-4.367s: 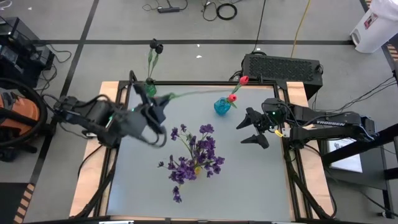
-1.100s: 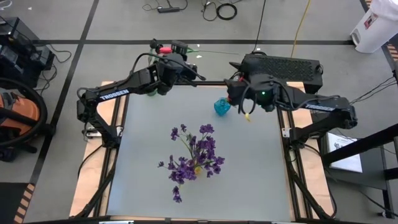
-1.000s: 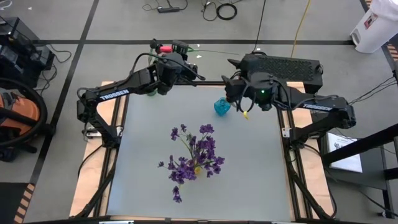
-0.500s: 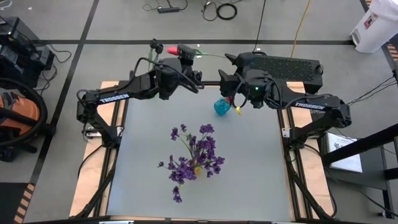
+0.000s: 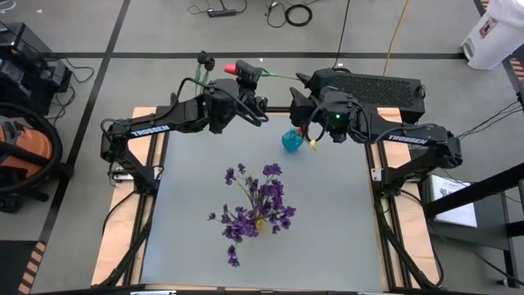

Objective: Sort flowers into vase by color
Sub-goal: Put the pink flower into the blue vase

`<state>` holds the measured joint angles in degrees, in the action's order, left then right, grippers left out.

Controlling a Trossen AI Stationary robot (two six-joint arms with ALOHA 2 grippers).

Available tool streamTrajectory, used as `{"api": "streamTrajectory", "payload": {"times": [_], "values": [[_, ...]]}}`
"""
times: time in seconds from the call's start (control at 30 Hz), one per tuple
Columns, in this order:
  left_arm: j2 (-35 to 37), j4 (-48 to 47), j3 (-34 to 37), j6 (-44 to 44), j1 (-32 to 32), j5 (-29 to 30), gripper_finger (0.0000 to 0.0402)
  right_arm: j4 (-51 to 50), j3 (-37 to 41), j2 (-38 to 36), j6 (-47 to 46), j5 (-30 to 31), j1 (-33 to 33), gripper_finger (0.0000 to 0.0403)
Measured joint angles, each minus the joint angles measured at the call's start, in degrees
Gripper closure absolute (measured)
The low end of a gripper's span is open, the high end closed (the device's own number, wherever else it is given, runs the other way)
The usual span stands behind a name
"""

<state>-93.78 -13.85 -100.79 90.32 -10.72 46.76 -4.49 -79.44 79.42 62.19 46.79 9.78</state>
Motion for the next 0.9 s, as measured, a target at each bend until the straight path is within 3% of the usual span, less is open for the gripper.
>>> {"api": "streamTrajectory", "payload": {"times": [0.47, 0.9], "values": [[0.0, -0.3, 0.0, 0.0, 0.0, 1.6, 0.0389, 0.0, 0.0, 0.0, 3.0, 0.0, 0.0, 0.0387], [0.0, -0.6, 0.0, -4.9, 0.1, 1.7, 0.0377, 0.0, -0.1, 0.0, 4.5, 2.4, 0.0, 0.0402]]}}
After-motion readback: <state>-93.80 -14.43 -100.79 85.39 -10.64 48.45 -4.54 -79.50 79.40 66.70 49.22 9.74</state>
